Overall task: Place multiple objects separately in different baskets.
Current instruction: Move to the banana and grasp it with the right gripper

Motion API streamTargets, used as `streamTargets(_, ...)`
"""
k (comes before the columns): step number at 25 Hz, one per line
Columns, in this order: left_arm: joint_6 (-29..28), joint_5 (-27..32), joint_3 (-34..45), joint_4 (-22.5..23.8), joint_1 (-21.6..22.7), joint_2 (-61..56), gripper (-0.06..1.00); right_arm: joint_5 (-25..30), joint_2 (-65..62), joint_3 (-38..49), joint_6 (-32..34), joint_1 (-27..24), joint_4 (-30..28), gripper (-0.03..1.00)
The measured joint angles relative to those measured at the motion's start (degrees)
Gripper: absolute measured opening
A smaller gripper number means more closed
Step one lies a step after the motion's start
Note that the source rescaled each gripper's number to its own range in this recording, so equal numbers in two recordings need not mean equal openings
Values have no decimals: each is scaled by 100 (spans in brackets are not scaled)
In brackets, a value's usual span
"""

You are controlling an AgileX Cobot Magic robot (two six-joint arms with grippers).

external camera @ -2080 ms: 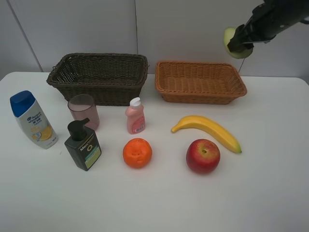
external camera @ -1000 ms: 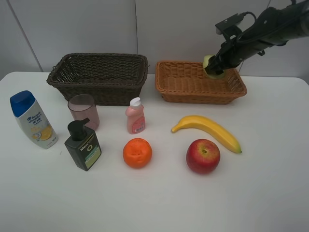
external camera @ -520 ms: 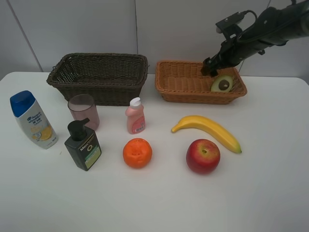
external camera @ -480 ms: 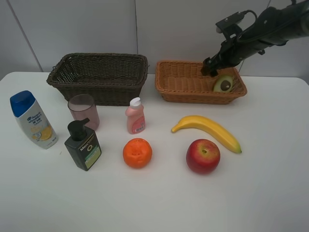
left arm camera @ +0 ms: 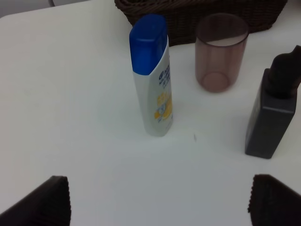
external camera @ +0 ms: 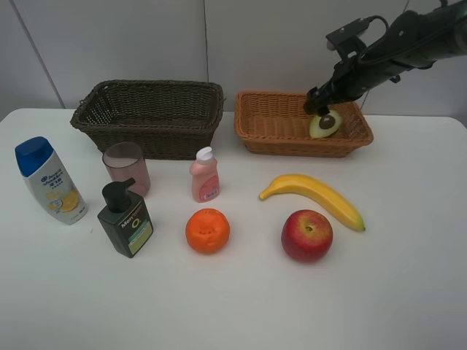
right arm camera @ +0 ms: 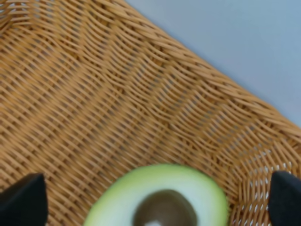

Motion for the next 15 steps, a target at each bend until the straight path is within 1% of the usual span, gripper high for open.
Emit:
streamTargets(3,0,0,0,0,0,0,100,200,-124,0,0,0,-106,100)
streamTargets(6,0,0,0,0,0,0,100,534,-315,0,0,40,-146,100)
streamTargets(12,0,0,0,0,0,0,100,1529,-772,0,0,191,-395,100)
streamTargets(15,0,0,0,0,0,0,100,2067,-929,0,0,278,-409,100)
